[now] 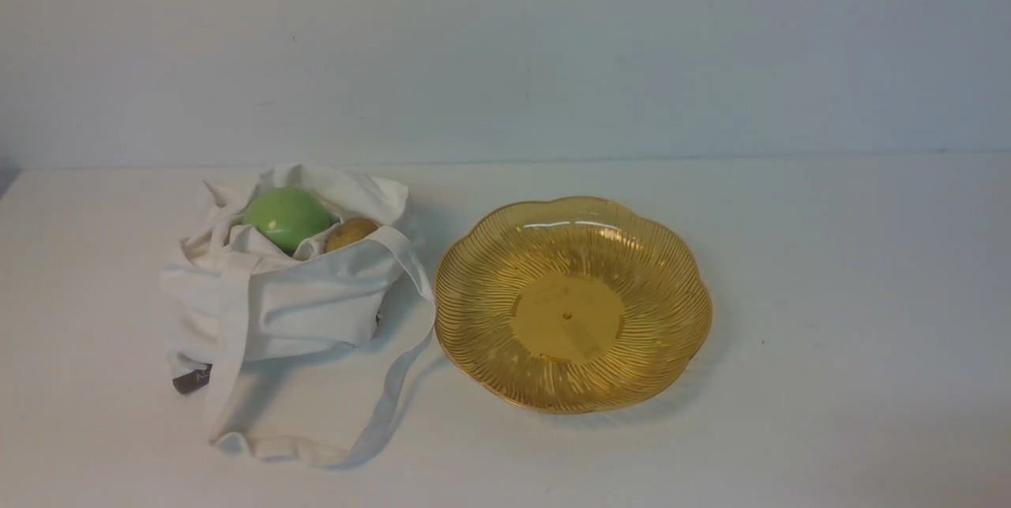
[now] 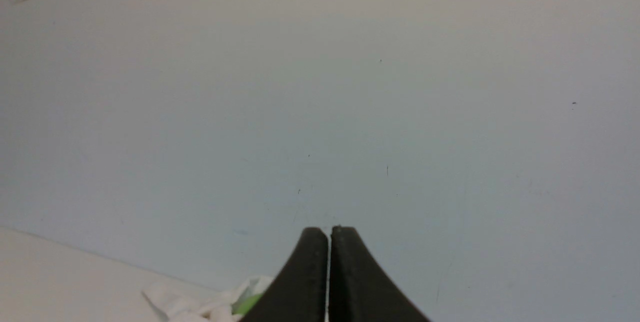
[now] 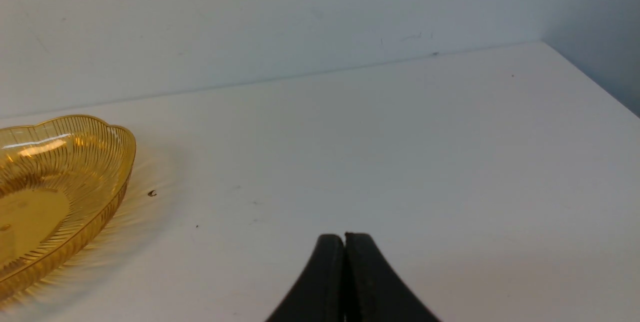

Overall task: Take the fruit out of the cloth bag on the white table and place them on a plate.
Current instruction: 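Reach into the cloth bag and grasp a fruit inside it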

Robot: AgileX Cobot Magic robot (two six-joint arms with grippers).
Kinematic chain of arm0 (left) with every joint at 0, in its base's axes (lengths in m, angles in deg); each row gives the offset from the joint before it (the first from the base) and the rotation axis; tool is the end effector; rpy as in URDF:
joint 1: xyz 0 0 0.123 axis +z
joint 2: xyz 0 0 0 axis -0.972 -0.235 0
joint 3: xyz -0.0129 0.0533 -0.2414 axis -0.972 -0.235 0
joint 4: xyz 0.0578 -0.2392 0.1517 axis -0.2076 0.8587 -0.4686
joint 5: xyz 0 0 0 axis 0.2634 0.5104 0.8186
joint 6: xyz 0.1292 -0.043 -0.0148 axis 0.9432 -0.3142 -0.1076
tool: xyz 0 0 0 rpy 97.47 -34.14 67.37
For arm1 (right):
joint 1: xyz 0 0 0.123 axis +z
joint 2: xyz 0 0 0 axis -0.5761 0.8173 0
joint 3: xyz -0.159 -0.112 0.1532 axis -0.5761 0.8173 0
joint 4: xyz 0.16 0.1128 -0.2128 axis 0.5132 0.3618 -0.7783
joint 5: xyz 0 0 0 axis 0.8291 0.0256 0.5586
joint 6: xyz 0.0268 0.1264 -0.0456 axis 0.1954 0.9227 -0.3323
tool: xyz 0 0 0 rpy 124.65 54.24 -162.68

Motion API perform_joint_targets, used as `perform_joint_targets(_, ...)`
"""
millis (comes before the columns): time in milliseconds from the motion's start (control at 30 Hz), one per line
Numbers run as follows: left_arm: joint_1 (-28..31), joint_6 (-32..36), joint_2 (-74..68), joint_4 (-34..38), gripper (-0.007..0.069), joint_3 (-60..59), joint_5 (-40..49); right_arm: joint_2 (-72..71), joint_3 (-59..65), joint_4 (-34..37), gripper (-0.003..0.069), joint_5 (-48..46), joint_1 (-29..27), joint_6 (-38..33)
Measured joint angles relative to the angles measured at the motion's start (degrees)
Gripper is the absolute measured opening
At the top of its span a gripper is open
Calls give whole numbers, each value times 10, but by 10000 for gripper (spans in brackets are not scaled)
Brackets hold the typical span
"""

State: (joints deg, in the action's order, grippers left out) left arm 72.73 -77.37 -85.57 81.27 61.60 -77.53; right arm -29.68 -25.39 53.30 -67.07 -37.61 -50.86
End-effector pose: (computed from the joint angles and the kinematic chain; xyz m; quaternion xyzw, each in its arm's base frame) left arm 0.1733 -0.0046 0.2347 -0.1125 0.5934 -0.1595 0.7809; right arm 0.1722 -0.0153 0.1591 0.0849 0.7975 0.0011 0.5973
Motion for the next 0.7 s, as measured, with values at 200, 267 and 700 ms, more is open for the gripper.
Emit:
perform_joint_targets(200, 0, 0, 0, 1, -8, 4, -106, 0, 0, 0, -15, 0, 0, 0)
perform_joint_targets(267, 0, 0, -3, 4, -8, 35, -114, 0, 0, 0, -15, 0, 0, 0)
perform_joint_targets(700, 0, 53, -428, -19, -8, 447, 514, 0, 0, 0, -15, 0, 0, 1)
